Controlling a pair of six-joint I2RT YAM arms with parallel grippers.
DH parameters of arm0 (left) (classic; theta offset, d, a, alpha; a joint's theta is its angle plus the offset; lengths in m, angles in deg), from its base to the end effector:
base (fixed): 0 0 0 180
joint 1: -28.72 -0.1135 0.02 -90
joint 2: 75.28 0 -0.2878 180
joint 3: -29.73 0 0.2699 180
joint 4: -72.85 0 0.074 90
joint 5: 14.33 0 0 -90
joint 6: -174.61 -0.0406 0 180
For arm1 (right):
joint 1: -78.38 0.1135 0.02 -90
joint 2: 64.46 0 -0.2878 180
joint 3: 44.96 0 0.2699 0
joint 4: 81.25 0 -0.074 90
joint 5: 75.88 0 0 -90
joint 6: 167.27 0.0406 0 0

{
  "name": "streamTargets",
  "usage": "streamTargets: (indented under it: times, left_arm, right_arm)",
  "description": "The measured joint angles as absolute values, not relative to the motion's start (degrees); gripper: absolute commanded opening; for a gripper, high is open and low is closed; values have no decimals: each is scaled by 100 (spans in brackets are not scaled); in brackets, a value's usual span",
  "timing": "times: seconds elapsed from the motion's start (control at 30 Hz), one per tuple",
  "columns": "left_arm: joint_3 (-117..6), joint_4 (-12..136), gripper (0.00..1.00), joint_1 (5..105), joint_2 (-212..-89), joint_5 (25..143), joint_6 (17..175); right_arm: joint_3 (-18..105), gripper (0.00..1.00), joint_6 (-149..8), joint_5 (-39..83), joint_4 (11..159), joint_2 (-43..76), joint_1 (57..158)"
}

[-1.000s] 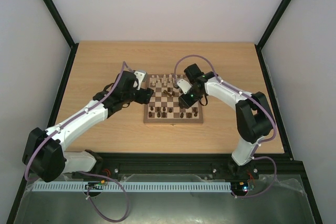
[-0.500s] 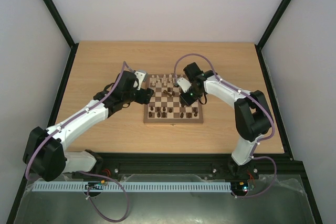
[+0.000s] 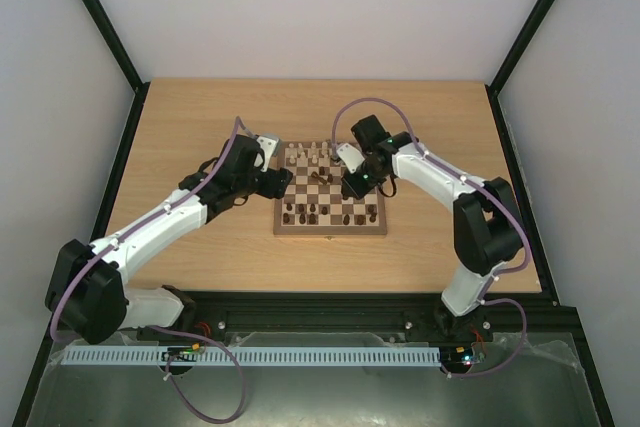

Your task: Set up the chess pieces on the board

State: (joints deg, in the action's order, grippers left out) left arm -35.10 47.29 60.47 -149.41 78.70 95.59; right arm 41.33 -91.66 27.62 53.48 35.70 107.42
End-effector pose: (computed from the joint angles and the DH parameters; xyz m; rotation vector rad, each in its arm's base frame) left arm 0.2554 -0.1606 0.2812 0.4301 2.1768 -0.4767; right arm 0.3372 0.1981 0.2347 -1.0447 2.3929 0.3982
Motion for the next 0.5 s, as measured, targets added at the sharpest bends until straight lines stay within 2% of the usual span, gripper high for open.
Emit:
streamTargets:
  times: [0.5]
  left_arm:
    - [-3510,4727,76,5977,-15007,7892,9581]
  right_arm:
    - [3836,5,-9643,2753,5114,3093,11833]
